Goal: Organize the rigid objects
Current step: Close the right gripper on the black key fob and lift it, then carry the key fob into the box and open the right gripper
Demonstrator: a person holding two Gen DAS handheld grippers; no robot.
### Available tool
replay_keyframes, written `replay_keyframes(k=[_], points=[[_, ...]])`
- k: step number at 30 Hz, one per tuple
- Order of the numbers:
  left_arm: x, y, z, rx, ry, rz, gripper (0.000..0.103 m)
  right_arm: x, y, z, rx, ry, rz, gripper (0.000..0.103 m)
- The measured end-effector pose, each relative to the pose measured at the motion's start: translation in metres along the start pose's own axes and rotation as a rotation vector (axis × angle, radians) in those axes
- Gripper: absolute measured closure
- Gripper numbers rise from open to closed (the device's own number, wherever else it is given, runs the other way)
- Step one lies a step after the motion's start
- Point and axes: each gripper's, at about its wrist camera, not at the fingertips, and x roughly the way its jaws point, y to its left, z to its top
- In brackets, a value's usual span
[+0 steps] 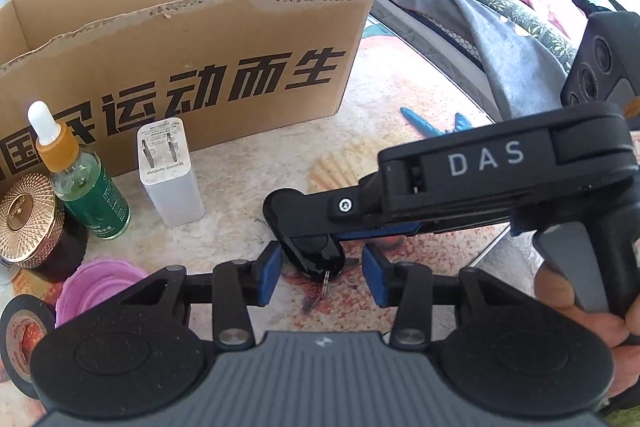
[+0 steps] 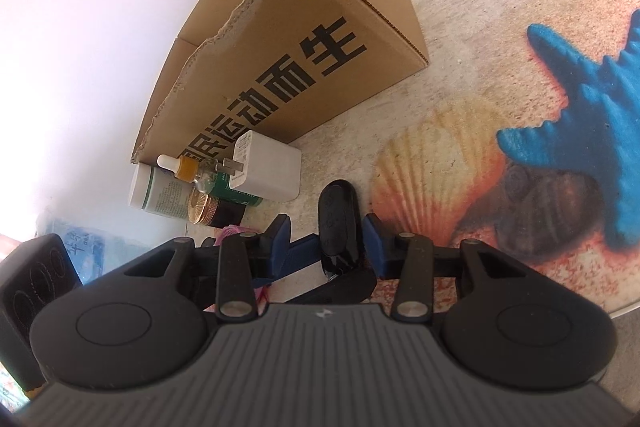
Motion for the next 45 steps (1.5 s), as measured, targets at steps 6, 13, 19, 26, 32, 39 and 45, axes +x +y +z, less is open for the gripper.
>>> replay_keyframes(k=[6, 13, 19, 26, 32, 39, 45], points=[[-0.008, 0.002, -0.001, 0.003, -0.002, 0.018, 0.063, -0.006, 0.006, 0.002, -0.035, -0.002, 0.047, 0.066], [-0.004, -0.001, -0.001, 0.03, -0.006, 0.056, 0.071, 0.008, -0.001, 0.006, -0.007, 0.014, 0.015, 0.074], [-0.002, -0.008, 0.0, 0.067, -0.016, 0.083, 0.073, 0.018, -0.007, 0.008, 0.039, 0.024, 0.018, 0.082], [-0.012, -0.01, 0.0, 0.064, -0.04, 0.053, 0.078, 0.005, 0.002, 0.004, 0.022, -0.007, 0.011, 0.085], [-0.032, -0.022, -0.002, 0.116, -0.103, 0.064, 0.082, -0.007, 0.022, 0.002, -0.032, -0.047, 0.007, 0.087], [-0.059, -0.013, -0.007, 0.098, -0.165, 0.037, 0.082, -0.019, 0.044, -0.004, -0.052, -0.079, 0.028, 0.087], [-0.104, -0.004, -0.002, 0.119, -0.266, 0.054, 0.082, -0.036, 0.093, 0.001, -0.139, -0.146, 0.071, 0.087]])
